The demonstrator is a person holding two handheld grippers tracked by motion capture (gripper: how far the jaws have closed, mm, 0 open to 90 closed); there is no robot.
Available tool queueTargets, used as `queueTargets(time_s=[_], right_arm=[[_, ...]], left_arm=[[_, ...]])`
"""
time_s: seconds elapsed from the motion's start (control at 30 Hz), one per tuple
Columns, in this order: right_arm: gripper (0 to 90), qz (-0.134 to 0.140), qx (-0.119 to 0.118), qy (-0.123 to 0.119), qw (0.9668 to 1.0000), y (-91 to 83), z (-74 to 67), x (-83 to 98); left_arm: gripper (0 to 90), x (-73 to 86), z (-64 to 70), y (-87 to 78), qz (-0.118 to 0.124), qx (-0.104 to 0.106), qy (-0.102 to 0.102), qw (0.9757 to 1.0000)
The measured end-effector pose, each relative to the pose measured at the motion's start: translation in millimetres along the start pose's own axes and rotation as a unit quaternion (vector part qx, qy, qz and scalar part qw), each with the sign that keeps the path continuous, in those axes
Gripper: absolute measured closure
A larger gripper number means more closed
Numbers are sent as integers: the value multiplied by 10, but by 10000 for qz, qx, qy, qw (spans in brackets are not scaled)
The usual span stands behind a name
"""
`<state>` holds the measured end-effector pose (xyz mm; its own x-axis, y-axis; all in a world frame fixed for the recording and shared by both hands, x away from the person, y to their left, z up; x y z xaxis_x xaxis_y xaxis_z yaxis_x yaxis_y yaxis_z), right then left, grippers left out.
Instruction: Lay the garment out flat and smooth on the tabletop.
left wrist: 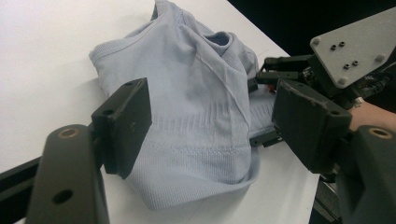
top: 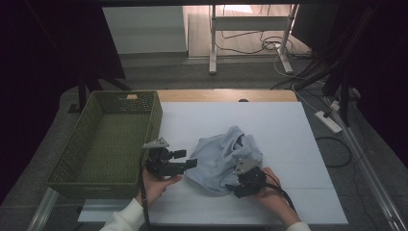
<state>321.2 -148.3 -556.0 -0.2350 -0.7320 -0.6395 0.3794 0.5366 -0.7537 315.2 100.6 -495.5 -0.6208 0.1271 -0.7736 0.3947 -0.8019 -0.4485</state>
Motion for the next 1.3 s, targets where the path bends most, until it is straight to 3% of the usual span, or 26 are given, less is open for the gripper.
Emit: queueTargets(time_s=[0.17, 0.27, 0.43, 0.7, 0.87, 1.0, 1.3], right_arm=[[590, 156, -268, 207, 9993, -45, 33, -20], [664, 200, -368, 345, 9985, -57, 63, -18], [781, 171, -406, 275, 9987, -69, 45, -30], [817, 260, -193, 149, 9994, -136, 55, -65], [826, 520, 33, 180, 9985, -250, 110, -115], [830, 770, 244, 238, 9964, -366, 150, -165], [833, 1251, 771, 356, 9885, -656, 334, -230]], left_arm=[[282, -7, 3, -8, 3, 2, 27, 10000], [281, -6, 6, -17, 10, -6, 26, 10000], [281, -5, -7, -16, 0, -24, 21, 10000], [281, -3, 14, -12, -8, -30, 72, 10000], [281, -10, 19, -17, 7, 2, 64, 10000], [281, -12, 13, -36, 24, -22, 72, 10000], [281, -10, -13, -54, 30, -57, 55, 10000]])
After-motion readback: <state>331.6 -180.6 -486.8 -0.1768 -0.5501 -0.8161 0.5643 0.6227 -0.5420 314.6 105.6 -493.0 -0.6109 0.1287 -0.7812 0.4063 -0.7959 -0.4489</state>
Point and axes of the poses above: each handheld gripper's, and its own axes: y roughly forward along the jaws, x roughly out of its underside, z roughly to its right, the point moved 5 cm from there along y, roughly forward along the jaws, and after that the axes turned 1 degree about x, right-handed, at the moved point
